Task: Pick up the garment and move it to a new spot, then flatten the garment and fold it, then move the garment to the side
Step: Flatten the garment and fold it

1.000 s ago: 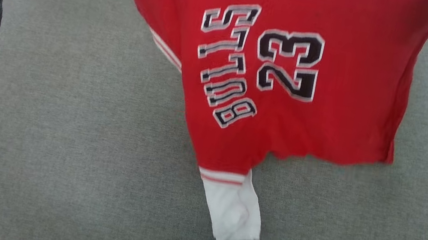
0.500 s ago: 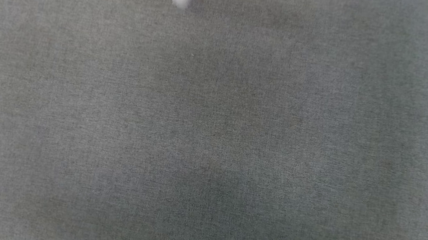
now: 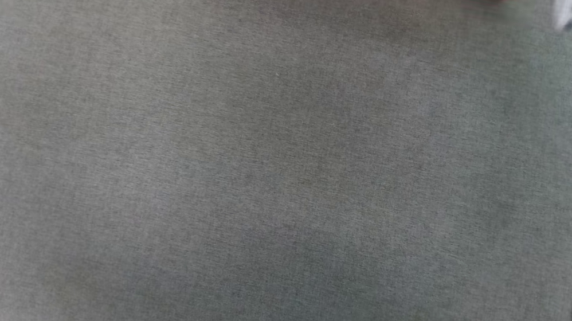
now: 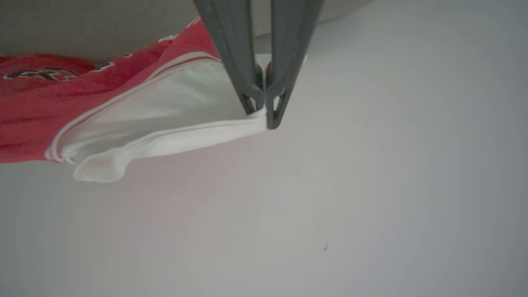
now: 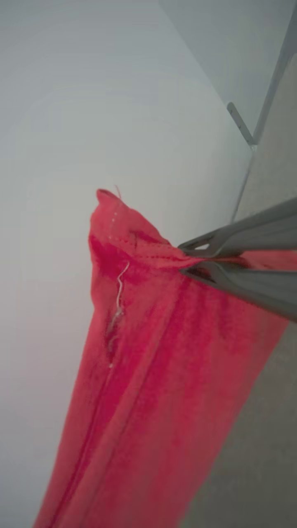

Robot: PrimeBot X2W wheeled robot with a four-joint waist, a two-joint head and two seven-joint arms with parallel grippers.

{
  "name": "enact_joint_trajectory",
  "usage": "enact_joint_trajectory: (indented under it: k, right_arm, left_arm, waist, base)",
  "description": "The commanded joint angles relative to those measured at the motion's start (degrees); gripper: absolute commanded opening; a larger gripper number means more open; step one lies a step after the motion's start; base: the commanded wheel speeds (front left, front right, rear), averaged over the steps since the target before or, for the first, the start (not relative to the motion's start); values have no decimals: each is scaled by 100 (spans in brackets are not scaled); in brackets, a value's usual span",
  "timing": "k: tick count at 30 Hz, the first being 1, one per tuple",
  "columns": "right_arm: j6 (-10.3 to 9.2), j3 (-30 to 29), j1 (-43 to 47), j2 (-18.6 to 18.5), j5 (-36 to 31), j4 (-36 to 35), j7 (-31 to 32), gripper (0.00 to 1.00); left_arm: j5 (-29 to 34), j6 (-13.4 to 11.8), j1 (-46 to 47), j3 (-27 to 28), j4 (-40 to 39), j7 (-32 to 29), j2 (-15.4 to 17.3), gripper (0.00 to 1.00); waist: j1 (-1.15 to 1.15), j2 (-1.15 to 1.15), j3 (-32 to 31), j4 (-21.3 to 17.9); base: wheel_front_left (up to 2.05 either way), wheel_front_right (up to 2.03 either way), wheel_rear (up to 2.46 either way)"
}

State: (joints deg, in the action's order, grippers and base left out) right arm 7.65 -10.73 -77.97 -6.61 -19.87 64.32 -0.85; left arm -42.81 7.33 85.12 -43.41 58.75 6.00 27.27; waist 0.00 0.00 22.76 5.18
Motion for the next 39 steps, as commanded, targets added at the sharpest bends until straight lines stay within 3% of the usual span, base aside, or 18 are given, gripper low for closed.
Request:
enact_joint_trajectory:
  k: [1,3,8,15,21,22,26,29,32,36,39]
  right_arm:
    - [-30,-10,191,2,141,168,57,0]
    - [-30,49,444,4,344,491,182,0]
    - [-29,284,860,56,736,808,433,0]
    - [-21,991,1513,133,1401,939,519,0]
    - [-18,1692,2156,74,2136,913,610,0]
    - [-18,1692,2156,74,2136,913,610,0]
    - [-18,2226,2652,-83,2667,655,675,0]
    - [-18,2644,3151,-249,3181,214,914,0]
    - [-19,3145,3741,-644,3689,-556,1272,0]
    - [-18,3632,4646,-1359,4445,-2126,1900,0]
    - [-19,3593,5341,-1912,4902,-3385,2397,0]
  left_arm:
    - [-323,2,-391,-71,14,-397,3,0]
    - [-725,2,-899,-326,-272,-1076,91,0]
    - [-1336,3,-1827,-739,-879,-2026,396,0]
    - [-2029,-33,-3048,-974,-1932,-2852,897,0]
    - [-2372,-612,-4127,-1067,-3179,-3184,1412,0]
    - [-2372,-612,-4127,-1067,-3179,-3184,1412,0]
    - [-2575,-1157,-4870,-1098,-4133,-3280,1769,0]
    - [-2724,-1570,-5346,-1098,-4791,-3261,2066,0]
    - [-2821,-1925,-5778,-1117,-5393,-3250,2304,0]
    - [-2926,-2293,-6204,-1134,-6014,-3177,2575,0]
    - [-2959,-2460,-6442,-1152,-6349,-3114,2724,0]
  waist:
    - [0,0,-65,23]
    - [0,0,-160,50]
    - [0,0,-355,60]
    - [0,0,-643,52]
    - [0,0,-865,59]
    - [0,0,-865,59]
    - [0,0,-1030,47]
    - [0,0,-1141,40]
    - [0,0,-1214,22]
    - [0,0,-1287,1]
    - [0,0,-1320,-18]
  base:
    - [0,0,0]
    - [0,0,0]
    - [0,0,0]
    - [0,0,0]
    - [0,0,0]
    - [0,0,0]
    - [0,0,0]
    - [0,0,0]
    - [0,0,0]
    - [0,0,0]
    - [0,0,0]
